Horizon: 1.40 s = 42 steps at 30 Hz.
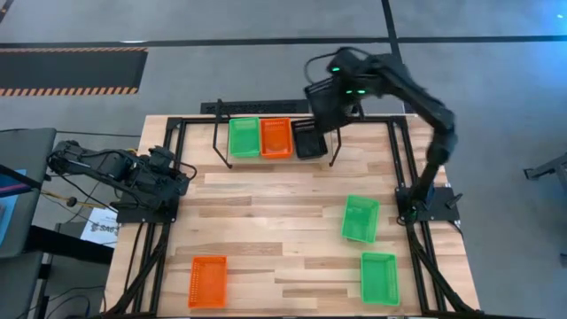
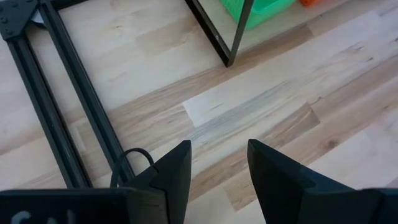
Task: Stack baskets on shelf by color
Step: Stack the black bin on top of the black bin on the shelf
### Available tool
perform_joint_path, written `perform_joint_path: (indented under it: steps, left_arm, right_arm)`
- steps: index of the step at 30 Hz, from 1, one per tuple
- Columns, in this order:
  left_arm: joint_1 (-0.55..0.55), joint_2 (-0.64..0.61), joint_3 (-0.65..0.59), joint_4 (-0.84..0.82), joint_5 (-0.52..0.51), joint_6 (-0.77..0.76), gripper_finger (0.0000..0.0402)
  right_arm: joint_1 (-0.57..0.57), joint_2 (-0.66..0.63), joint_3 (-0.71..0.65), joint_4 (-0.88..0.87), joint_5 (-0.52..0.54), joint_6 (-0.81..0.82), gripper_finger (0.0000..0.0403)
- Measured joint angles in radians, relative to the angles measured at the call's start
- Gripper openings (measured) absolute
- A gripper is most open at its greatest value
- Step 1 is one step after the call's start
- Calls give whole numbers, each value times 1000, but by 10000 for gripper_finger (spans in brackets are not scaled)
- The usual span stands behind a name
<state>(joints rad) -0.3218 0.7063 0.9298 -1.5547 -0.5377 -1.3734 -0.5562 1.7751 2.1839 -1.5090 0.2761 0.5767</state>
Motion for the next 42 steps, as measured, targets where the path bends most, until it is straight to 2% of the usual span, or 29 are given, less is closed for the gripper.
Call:
perform_joint_path:
  steps: [3, 5, 7, 10, 12, 15, 18, 23, 29, 36, 42]
  left_arm:
    - [0, 0, 0, 0, 0, 0, 144]
    - [0, 0, 0, 0, 0, 0, 144]
    - [0, 0, 0, 0, -1, 0, 144]
    - [0, 0, 0, 0, -13, 0, 144]
    - [0, 0, 0, 0, -20, 0, 144]
    - [0, 0, 0, 0, -21, 0, 144]
    - [0, 0, 0, 0, -19, 0, 144]
    - [0, 0, 0, 0, -19, -4, 144]
    - [0, 0, 0, 0, -21, -24, 144]
    - [0, 0, 0, 0, -25, -47, 144]
    - [0, 0, 0, 0, -26, -55, 144]
  right_arm:
    - [46, -97, -21, 13, 60, 43, 2]
    - [92, -164, -92, 54, 87, 72, 2]
    - [135, -234, -211, 141, 91, 96, 2]
    - [199, -345, -471, 353, 78, 145, 2]
    - [217, -410, -668, 562, 21, 179, 2]
    - [201, -470, -925, 900, -124, 244, 2]
    - [153, -474, -1053, 1074, -226, 284, 2]
    - [71, -409, -1018, 1023, -270, 262, 2]
    - [8, -281, -836, 911, -301, 146, 2]
    - [-27, -63, -585, 612, -302, 7, 2]
    - [-41, 49, -480, 563, -307, -26, 2]
